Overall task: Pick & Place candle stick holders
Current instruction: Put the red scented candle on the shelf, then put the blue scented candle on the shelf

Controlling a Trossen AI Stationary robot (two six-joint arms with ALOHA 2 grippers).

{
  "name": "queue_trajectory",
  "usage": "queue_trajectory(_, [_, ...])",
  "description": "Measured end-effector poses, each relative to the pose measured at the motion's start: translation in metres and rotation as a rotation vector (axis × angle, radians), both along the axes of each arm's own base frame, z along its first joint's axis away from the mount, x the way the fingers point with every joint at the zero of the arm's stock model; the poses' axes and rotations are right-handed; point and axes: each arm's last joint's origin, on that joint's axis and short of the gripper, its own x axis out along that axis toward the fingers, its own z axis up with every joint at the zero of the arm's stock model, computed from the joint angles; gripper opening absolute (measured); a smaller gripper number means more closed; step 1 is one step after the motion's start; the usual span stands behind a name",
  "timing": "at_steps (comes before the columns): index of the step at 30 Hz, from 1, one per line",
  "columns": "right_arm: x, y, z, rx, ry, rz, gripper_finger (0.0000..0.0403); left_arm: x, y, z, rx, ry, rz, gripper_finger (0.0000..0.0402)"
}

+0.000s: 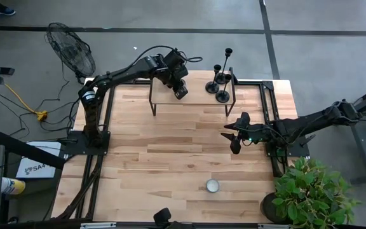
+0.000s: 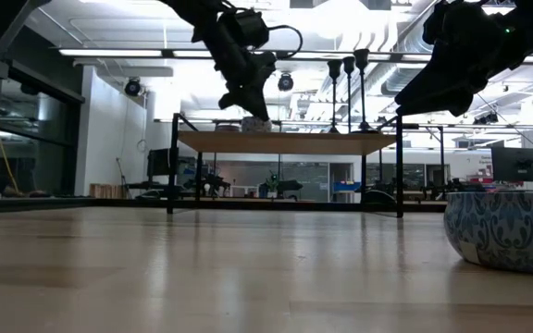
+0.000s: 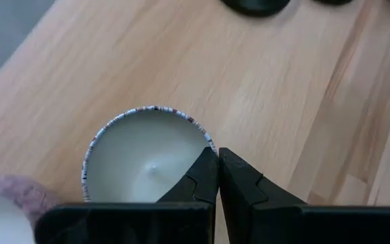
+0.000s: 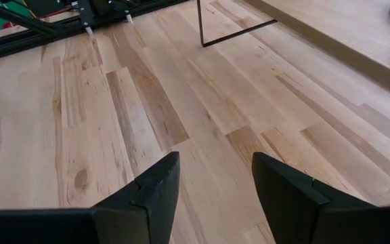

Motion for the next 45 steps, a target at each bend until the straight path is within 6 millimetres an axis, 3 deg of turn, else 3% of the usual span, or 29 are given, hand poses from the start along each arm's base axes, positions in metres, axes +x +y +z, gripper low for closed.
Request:
queue_trajectory(17, [0.0, 0.0, 0.0, -0.001, 0.001, 0.001, 0.0181, 0.0, 0.0, 0.0, -0.001, -0.003, 0.005, 0.0003])
queue_trajectory(33, [0.0, 0.0, 0.0, 0.004, 0.0, 0.004, 0.0181, -0.001, 0.001, 0.001, 0.036, 0.013, 0.028, 0.0088])
queue_trajectory(45, [0.0, 0.0, -0.001, 0.005, 0.012, 0.01, 0.0181, -0.009, -0.002, 0.038, 0.093, 0.009, 0.027, 0.0091])
